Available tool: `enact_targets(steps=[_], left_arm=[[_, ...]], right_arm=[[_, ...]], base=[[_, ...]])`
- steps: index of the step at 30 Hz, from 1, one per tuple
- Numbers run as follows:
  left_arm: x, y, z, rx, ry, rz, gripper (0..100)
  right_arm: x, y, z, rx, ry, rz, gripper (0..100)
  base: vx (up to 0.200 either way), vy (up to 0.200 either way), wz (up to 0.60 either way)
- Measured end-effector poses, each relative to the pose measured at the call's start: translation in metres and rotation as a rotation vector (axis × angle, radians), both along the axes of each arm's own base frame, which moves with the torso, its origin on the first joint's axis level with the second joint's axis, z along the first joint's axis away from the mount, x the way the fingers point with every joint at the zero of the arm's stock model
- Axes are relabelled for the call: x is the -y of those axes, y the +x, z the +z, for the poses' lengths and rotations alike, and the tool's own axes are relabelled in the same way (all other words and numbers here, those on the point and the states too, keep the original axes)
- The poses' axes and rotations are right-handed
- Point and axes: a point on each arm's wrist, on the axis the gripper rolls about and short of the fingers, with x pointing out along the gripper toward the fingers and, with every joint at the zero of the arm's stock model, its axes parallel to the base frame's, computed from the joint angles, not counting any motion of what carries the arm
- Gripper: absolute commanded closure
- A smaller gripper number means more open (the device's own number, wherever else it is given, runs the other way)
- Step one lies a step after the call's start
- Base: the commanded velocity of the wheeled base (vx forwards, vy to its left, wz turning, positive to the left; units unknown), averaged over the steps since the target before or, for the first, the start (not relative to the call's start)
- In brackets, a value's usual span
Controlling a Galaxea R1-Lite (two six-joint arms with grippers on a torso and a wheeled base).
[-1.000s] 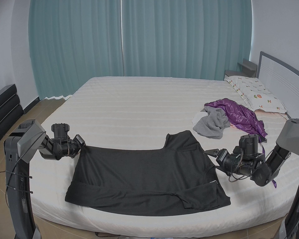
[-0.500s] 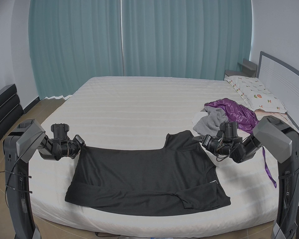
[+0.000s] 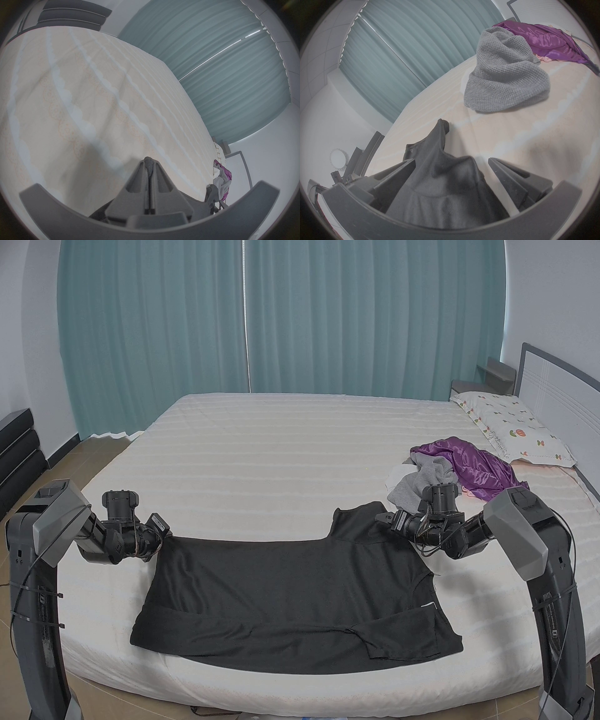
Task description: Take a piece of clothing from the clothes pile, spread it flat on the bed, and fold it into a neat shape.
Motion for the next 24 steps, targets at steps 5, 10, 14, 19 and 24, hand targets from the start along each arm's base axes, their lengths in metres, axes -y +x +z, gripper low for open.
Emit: enact_targets(steps=[5, 10, 14, 19, 24], left_arm=[[0.0, 0.0, 0.0, -0.002, 0.001, 0.0, 100], [0.001, 0.0, -0.001, -0.002, 0.001, -0.002, 100], [0.001, 0.0, 0.0, -0.002, 0.001, -0.002, 100], [0.002, 0.0, 0.0, 0.001, 0.005, -0.005, 100], [0.002, 0.0, 0.003, 0.007, 0.008, -0.004, 100]], right_arm=[[0.001, 0.007, -0.007, 0.011, 0.0, -0.006, 100], [0.002, 0.01, -0.011, 0.013, 0.007, -0.013, 100], [0.005, 0.008, -0.01, 0.007, 0.008, -0.018, 100], [0.009, 0.006, -0.005, 0.005, 0.009, -0.027, 100], [0.013, 0.004, 0.005, 0.002, 0.049, -0.055, 100]], base=[[0.0, 0.0, 0.0], [0.0, 0.0, 0.0], [0.0, 0.0, 0.0], [0.0, 0.0, 0.0], [0.0, 0.0, 0.0]])
